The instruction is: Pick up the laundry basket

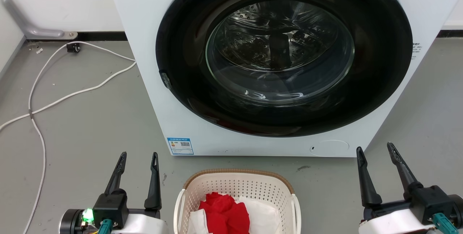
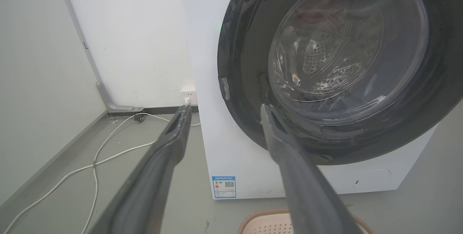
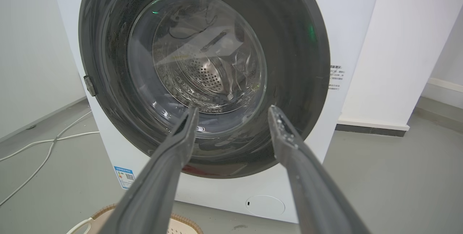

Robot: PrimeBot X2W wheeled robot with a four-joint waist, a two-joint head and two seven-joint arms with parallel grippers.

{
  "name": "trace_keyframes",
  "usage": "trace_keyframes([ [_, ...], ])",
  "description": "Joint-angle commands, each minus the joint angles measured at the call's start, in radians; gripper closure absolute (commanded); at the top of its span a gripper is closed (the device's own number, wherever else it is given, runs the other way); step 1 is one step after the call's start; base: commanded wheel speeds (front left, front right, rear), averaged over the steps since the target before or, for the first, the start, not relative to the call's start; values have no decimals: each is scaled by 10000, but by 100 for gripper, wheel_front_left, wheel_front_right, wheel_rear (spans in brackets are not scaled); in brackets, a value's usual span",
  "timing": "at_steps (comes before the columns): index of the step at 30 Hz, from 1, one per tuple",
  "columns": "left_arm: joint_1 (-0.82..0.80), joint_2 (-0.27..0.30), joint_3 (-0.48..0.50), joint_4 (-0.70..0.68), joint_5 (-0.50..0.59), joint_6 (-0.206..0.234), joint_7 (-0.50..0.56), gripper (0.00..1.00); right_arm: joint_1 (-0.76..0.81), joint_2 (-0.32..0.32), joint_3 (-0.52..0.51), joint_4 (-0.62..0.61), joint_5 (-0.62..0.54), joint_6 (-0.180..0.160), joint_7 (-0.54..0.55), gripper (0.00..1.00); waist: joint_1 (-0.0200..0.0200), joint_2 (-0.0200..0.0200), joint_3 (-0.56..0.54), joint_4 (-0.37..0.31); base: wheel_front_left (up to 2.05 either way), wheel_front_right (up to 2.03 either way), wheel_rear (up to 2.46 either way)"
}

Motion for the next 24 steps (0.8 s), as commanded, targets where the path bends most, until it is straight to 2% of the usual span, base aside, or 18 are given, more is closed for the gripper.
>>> trace_keyframes([
  [1,40,23,-6,1,12,27,-28,0,87,-41,2,21,60,-3,-30,0,0,0,-1,10,0,0,0],
  [14,21,22,89,195,-91,96,-28,0,5,-41,19,-60,136,-3,-30,0,0,0,110,50,0,0,0],
  [20,-517,60,247,817,-192,-151,-28,0,-411,-38,225,76,59,-3,-29,0,0,0,584,95,0,0,0],
  [24,-1080,108,401,1683,-257,-333,-28,0,-838,-33,520,626,-142,-3,-27,0,0,0,961,139,0,0,0],
])
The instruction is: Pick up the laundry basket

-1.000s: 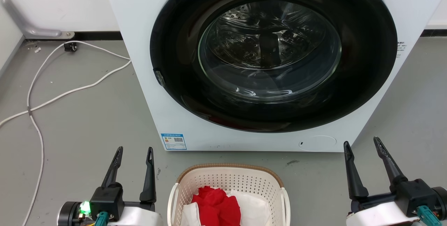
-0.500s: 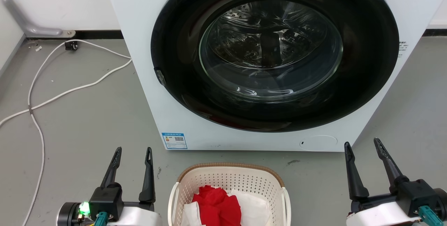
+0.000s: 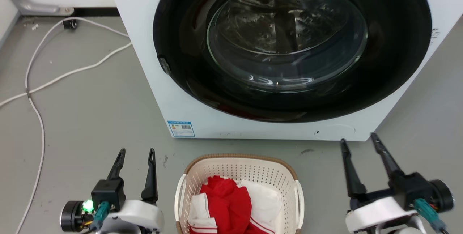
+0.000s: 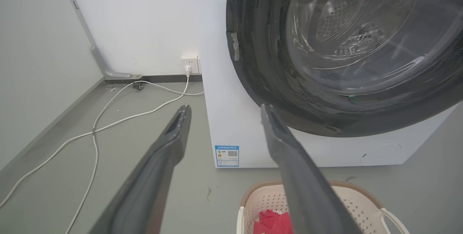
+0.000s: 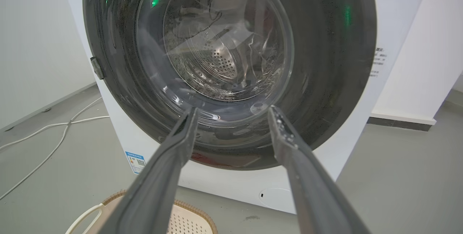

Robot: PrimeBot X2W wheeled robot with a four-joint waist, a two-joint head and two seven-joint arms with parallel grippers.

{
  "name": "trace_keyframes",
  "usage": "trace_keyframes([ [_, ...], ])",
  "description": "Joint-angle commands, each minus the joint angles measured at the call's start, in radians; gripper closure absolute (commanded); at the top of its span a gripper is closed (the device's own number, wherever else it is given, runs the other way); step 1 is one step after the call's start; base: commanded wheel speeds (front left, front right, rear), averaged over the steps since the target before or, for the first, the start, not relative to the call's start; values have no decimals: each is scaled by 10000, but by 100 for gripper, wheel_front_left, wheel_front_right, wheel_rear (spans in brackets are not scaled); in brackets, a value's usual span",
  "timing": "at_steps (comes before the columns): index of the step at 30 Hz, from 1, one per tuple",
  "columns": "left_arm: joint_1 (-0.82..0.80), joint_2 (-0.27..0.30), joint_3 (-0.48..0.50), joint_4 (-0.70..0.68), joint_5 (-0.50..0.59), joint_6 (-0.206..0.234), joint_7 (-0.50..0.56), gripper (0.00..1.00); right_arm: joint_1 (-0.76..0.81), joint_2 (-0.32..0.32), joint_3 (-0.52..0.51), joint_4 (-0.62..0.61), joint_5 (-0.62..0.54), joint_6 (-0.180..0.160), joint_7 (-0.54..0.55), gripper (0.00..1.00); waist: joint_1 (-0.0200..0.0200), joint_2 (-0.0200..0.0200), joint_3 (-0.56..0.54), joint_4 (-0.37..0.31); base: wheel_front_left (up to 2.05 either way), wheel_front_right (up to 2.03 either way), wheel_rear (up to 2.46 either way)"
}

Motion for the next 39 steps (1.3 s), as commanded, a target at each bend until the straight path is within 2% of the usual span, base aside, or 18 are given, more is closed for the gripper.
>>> trace_keyframes([
  [1,-357,54,80,262,-51,-67,-28,0,-319,-27,127,280,-180,-3,-23,0,-1,0,267,37,0,0,0],
  [11,-1908,211,179,2917,-201,-525,-28,0,-1824,-24,629,3067,-1119,-5,-25,0,-1,0,1148,46,0,0,0],
  [18,-3174,447,-105,5170,-279,-734,-28,0,-3148,-24,773,5317,-1709,-5,-23,0,-1,0,2011,11,0,0,0],
  [22,-3783,520,-277,5992,-351,-802,-28,0,-3732,-21,869,6267,-1906,-5,-25,0,-1,0,2404,-20,0,0,0],
  [28,-4794,661,-729,7365,-575,-860,-28,0,-4903,-19,1284,8057,-1798,-6,-25,0,-1,0,3170,-103,0,0,0],
  [34,-5853,608,-1643,8875,-1300,-868,48,0,-5844,-21,1626,9529,-1809,-6,-23,0,-1,0,3958,-112,0,0,0],
  [39,-6466,700,-2368,9597,-1918,-870,148,0,-6464,-19,1860,10514,-1628,-6,-2,0,-1,0,4460,-146,0,0,0],
])
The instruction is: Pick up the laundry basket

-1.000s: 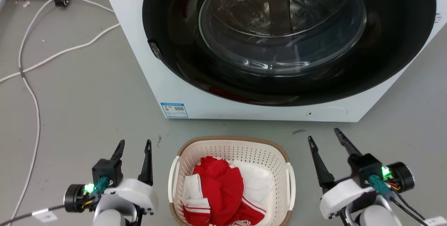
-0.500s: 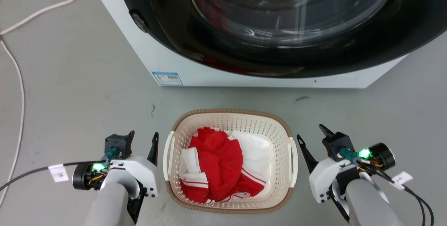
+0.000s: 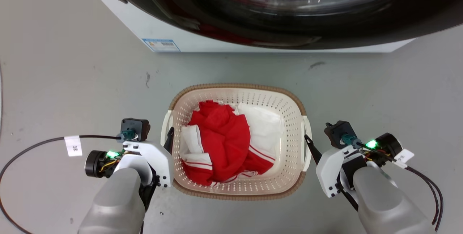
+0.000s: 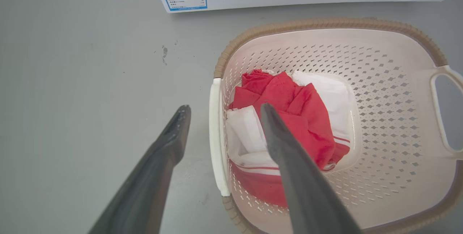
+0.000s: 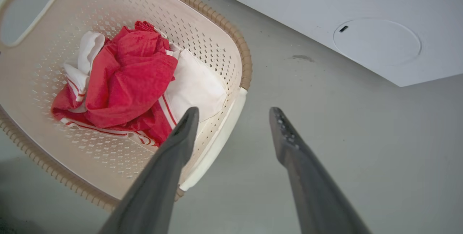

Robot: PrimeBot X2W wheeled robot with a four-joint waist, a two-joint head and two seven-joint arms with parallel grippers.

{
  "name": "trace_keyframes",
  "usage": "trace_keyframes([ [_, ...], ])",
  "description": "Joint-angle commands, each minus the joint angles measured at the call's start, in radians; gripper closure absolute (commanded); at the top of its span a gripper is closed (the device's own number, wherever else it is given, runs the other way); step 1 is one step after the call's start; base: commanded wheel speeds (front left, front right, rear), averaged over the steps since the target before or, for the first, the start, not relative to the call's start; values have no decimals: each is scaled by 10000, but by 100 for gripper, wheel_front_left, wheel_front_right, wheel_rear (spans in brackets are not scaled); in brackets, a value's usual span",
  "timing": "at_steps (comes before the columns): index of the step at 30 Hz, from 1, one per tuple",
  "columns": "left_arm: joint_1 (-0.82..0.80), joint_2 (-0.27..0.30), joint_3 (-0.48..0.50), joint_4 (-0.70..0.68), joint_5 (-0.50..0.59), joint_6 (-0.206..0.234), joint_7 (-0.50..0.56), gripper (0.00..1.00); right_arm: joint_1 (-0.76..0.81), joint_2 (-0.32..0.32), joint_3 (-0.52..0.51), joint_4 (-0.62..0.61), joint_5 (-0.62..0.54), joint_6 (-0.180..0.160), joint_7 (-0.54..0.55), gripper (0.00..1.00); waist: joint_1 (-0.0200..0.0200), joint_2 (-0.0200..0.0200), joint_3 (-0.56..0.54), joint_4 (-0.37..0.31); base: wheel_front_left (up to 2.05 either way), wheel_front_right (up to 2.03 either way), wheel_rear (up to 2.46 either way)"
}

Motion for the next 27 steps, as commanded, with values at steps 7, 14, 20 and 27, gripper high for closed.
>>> trace_keyframes([
  [7,-537,124,-750,490,-724,-13,183,0,-592,-11,478,701,562,-10,131,0,-1,0,749,-37,0,0,0],
  [14,-815,153,-1403,644,-1344,-13,266,0,-880,-11,887,985,982,-10,460,0,-1,0,1379,51,0,0,0],
  [20,-985,105,-1977,706,-1788,-14,420,0,-1074,-11,957,1162,1202,-10,795,0,-1,0,1847,160,0,0,0],
  [27,-1167,43,-2605,724,-2307,-14,587,0,-1276,-11,890,1264,1367,-10,1033,0,-1,0,2281,233,0,0,0],
])
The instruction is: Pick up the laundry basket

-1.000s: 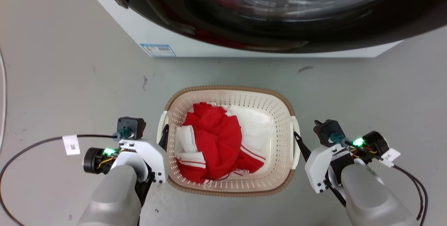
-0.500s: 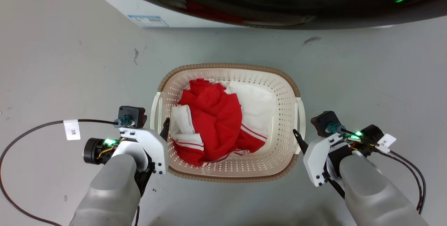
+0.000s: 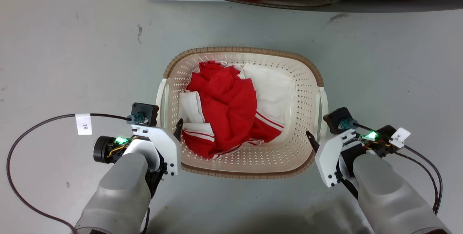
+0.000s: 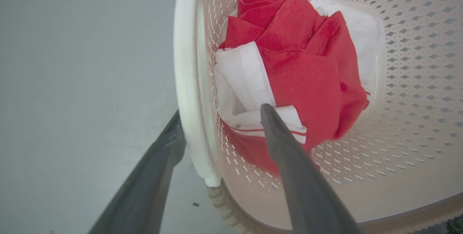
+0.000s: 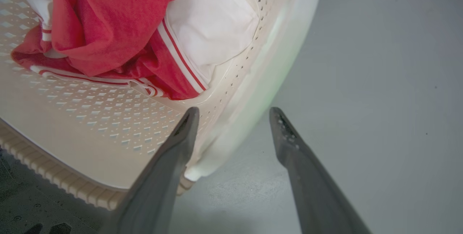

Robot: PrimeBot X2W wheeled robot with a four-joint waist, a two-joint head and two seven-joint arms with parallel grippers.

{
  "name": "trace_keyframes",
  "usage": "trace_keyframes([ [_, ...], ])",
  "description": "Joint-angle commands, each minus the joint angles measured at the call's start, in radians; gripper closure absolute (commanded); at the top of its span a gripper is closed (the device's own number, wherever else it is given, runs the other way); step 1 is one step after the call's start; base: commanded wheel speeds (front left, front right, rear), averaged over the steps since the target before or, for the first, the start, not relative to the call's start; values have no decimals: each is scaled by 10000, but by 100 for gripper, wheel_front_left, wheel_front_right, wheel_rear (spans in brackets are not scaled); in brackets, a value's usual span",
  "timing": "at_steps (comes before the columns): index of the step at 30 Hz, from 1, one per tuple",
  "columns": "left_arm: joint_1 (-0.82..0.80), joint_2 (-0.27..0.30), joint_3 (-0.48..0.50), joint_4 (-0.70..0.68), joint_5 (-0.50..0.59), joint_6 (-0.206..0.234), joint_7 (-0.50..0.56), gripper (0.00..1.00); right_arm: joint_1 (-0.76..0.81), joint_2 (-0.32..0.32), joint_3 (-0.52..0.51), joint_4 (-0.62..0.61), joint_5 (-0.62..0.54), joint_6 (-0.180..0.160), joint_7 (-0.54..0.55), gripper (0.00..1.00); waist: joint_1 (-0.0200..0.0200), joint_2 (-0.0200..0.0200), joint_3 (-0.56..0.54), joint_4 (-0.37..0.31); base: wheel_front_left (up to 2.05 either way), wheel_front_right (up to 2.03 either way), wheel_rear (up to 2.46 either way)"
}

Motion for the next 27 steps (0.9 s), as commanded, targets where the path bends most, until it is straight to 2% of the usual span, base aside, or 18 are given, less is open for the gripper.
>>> trace_keyframes([
  [1,-129,-21,-103,19,-131,-14,41,0,-224,-17,-41,28,30,-8,22,0,-1,0,99,17,0,0,0],
  [5,-216,-28,-458,20,-374,-14,233,0,-302,-17,-150,62,-40,-7,97,0,-1,0,219,40,0,0,0],
  [6,-263,22,-552,-14,-410,-14,156,66,-326,-17,-184,61,-27,-8,76,45,-1,0,244,50,0,0,0],
  [7,-275,22,-625,-24,-500,-14,134,100,-356,-17,-213,61,-46,-7,75,100,-1,0,265,55,0,0,0],
  [16,-205,81,-1359,0,-1022,-1,251,100,-201,2,-311,91,-62,-2,128,100,-1,0,90,56,0,0,0],
  [27,466,-1,-2294,55,-1650,-2,813,100,348,19,281,99,537,9,420,100,-1,0,-1312,-13,0,0,0],
])
